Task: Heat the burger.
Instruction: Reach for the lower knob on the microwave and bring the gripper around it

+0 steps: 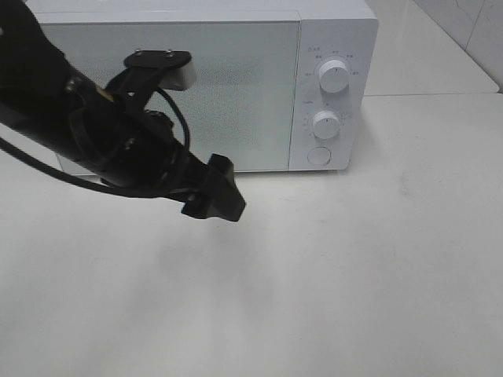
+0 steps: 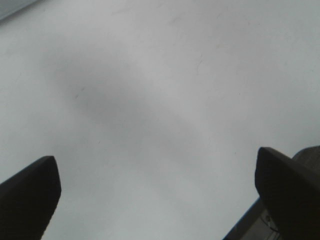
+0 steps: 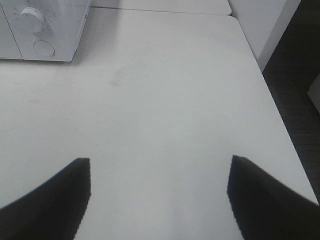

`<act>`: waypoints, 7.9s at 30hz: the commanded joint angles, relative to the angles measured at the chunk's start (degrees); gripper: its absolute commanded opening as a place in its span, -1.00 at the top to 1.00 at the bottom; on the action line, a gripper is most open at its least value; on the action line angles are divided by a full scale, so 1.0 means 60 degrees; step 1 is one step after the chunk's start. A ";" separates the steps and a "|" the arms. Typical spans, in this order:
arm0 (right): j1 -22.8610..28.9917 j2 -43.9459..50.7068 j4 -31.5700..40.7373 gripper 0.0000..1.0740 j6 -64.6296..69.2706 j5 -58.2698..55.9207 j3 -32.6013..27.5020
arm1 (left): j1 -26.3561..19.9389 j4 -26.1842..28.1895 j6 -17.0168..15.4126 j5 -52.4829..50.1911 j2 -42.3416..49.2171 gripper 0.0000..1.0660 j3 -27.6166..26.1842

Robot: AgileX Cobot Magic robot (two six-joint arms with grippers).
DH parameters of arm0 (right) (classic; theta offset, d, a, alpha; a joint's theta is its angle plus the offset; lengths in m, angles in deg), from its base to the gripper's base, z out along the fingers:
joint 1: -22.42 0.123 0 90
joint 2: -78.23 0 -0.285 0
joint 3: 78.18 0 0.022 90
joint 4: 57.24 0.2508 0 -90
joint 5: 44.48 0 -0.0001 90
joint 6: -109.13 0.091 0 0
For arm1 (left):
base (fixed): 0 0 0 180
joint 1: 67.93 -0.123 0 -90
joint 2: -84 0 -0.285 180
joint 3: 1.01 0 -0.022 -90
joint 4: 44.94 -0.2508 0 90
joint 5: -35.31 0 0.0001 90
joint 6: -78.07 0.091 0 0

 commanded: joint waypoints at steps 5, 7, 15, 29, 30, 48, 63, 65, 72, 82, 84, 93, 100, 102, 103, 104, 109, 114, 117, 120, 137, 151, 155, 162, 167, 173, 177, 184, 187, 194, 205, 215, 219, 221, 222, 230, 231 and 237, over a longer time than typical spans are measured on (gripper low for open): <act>-0.0076 0.0258 -0.0086 -0.40 0.0076 0.0067 0.0000 | -0.2282 -0.0201 -0.0286 0.3218 0.0879 -0.86 0.0000; -0.0076 0.0258 -0.0086 -0.40 0.0076 0.0067 0.0000 | -0.2922 -0.0315 -0.0286 0.3772 0.1136 -0.86 0.0000; -0.0076 0.0258 -0.0086 -0.40 0.0076 0.0067 0.0000 | -0.5109 -0.1041 -0.0401 0.4975 0.2263 -0.86 0.0000; -0.0076 0.0258 -0.0086 -0.40 0.0076 0.0067 0.0000 | -0.7248 -0.2301 -0.1576 0.5816 0.4469 -0.86 0.0086; -0.0076 0.0258 -0.0086 -0.40 0.0076 0.0067 0.0000 | -0.7248 -0.2531 -0.1767 0.5691 0.4918 -0.86 0.0315; -0.0076 0.0258 -0.0086 -0.40 0.0076 0.0067 0.0000 | -0.7248 -0.3409 -0.2254 0.4889 0.9177 -0.86 0.3151; -0.0076 0.0258 -0.0086 -0.40 0.0076 0.0067 0.0000 | -0.7248 -0.3485 -0.2817 0.4947 1.2519 -0.86 0.4335; -0.0076 0.0258 -0.0086 -0.40 0.0076 0.0067 0.0000 | -0.7248 -0.3505 -0.2846 0.4947 1.2720 -0.86 0.4335; -0.0076 0.0258 -0.0086 -0.40 0.0076 0.0067 0.0000 | -0.7248 -0.3782 -0.2874 0.5185 1.4143 -0.86 0.4450; -0.0076 0.0258 -0.0086 -0.40 0.0076 0.0067 0.0000 | -0.7248 -0.3982 -0.2970 0.5223 1.5814 -0.86 0.4507; -0.0076 0.0258 -0.0086 -0.40 0.0076 0.0067 0.0000 | -0.7248 -0.3982 -0.2979 0.5223 1.5795 -0.86 0.4507; -0.0076 0.0258 -0.0086 -0.40 0.0076 0.0067 0.0000 | -0.7248 -0.3973 -0.2970 0.5223 1.5814 -0.84 0.4507; -0.0076 0.0258 -0.0086 -0.40 0.0076 0.0067 0.0000 | -0.7248 -0.3973 -0.2970 0.5223 1.5804 -0.83 0.4507; -0.0076 0.0258 -0.0086 -0.40 0.0076 0.0067 0.0000 | -0.7248 -0.3973 -0.2970 0.5223 1.5804 -0.83 0.4507; -0.0076 0.0258 -0.0086 -0.40 0.0076 0.0067 0.0000 | -0.7248 -0.3973 -0.2970 0.5223 1.5804 -0.83 0.4507; -0.0076 0.0258 -0.0086 -0.40 0.0076 0.0067 0.0000 | -0.7248 -0.3973 -0.2970 0.5223 1.5804 -0.83 0.4507; -0.0076 0.0258 -0.0086 -0.40 0.0076 0.0067 0.0000 | -0.7248 -0.3973 -0.2970 0.5223 1.5804 -0.83 0.4507; -0.0076 0.0258 -0.0086 -0.40 0.0076 0.0067 0.0000 | -0.7248 -0.3973 -0.2970 0.5223 1.5804 -0.83 0.4507; -0.0076 0.0258 -0.0086 -0.40 0.0076 0.0067 0.0000 | -0.7248 -0.3973 -0.2970 0.5223 1.5804 -0.83 0.4507; -0.0076 0.0258 -0.0076 -0.40 0.0048 0.0067 0.0000 | -0.7248 -0.3973 -0.2970 0.5223 1.5804 -0.83 0.4507; -0.0038 0.0038 0.0286 -0.40 0.0143 0.0220 0.0315 | -0.7248 -0.3973 -0.2970 0.5223 1.5804 -0.83 0.4507; -0.0038 -0.2101 0.0392 -0.40 0.0143 0.2483 0.0497 | -0.7248 -0.3973 -0.2970 0.5223 1.5804 -0.83 0.4507; -0.0038 -0.2941 0.0392 -0.40 0.0143 0.3314 0.0477 | -0.7248 -0.3973 -0.2970 0.5223 1.5804 -0.83 0.4507; -0.0038 -0.4039 0.0392 -0.40 0.0143 0.4622 0.0181 | -0.7248 -0.3973 -0.2970 0.5223 1.5804 -0.83 0.4507; -0.0038 -0.4918 0.0392 -0.40 0.0143 0.5577 -0.0038 | -0.7248 -0.3973 -0.2970 0.5223 1.5804 -0.83 0.4507; -0.0038 -0.5863 0.0430 -0.40 0.0143 0.6780 -0.0153 | -0.7248 -0.3973 -0.2970 0.5223 1.5804 -0.83 0.4507; -0.0038 -0.6723 0.0430 -0.39 0.0143 0.7802 -0.0153 | -0.7248 -0.3973 -0.2970 0.5223 1.5804 -0.83 0.4507; -0.0038 -0.7744 0.0430 -0.39 0.0143 0.9043 -0.0153 | -0.7248 -0.3973 -0.2970 0.5223 1.5804 -0.83 0.4507; -0.0038 -0.8212 0.0430 -0.39 0.0153 0.9578 -0.0153 | -0.7248 -0.3973 -0.2970 0.5223 1.5804 -0.83 0.4507; -0.0038 -0.9358 0.0344 -0.39 0.0248 1.1536 -0.0153 | -0.7248 -0.3973 -0.2970 0.5223 1.5804 -0.83 0.4507; 0.0544 -1.0886 0.0678 -0.39 -0.0306 1.3770 -0.0153 | -0.7248 -0.3973 -0.2970 0.5223 1.5804 -0.83 0.4507; 0.2005 -1.2299 0.3285 -0.39 -0.2607 1.5928 -0.0153 | -0.7248 -0.3973 -0.2970 0.5223 1.5804 -0.83 0.4507; 0.2913 -1.2911 0.4994 -0.39 -0.4135 1.7093 -0.0153 | -0.7248 -0.3973 -0.2970 0.5223 1.5804 -0.83 0.4507; 0.3094 -1.3044 0.5252 -0.39 -0.4288 1.7322 -0.0153 | -0.7248 -0.3973 -0.2970 0.5223 1.5804 -0.83 0.4507; 0.3409 -1.3302 0.5701 -0.39 -0.4469 1.7685 -0.0153 | -0.7248 -0.3973 -0.2970 0.5223 1.5804 -0.83 0.4507; 0.4354 -1.4181 0.7439 -0.39 -0.4689 1.9070 -0.0153 | -0.7248 -0.3973 -0.2970 0.5223 1.5804 -0.83 0.4507; 0.4354 -1.4181 0.7439 -0.39 -0.4689 1.9070 -0.0153 | -0.7248 -0.3973 -0.2970 0.5223 1.5804 -0.83 0.4507; 0.4985 -1.4773 0.7926 -0.39 -0.4698 2.0149 -0.0153 | -0.7248 -0.3973 -0.2970 0.5223 1.5804 -0.83 0.4507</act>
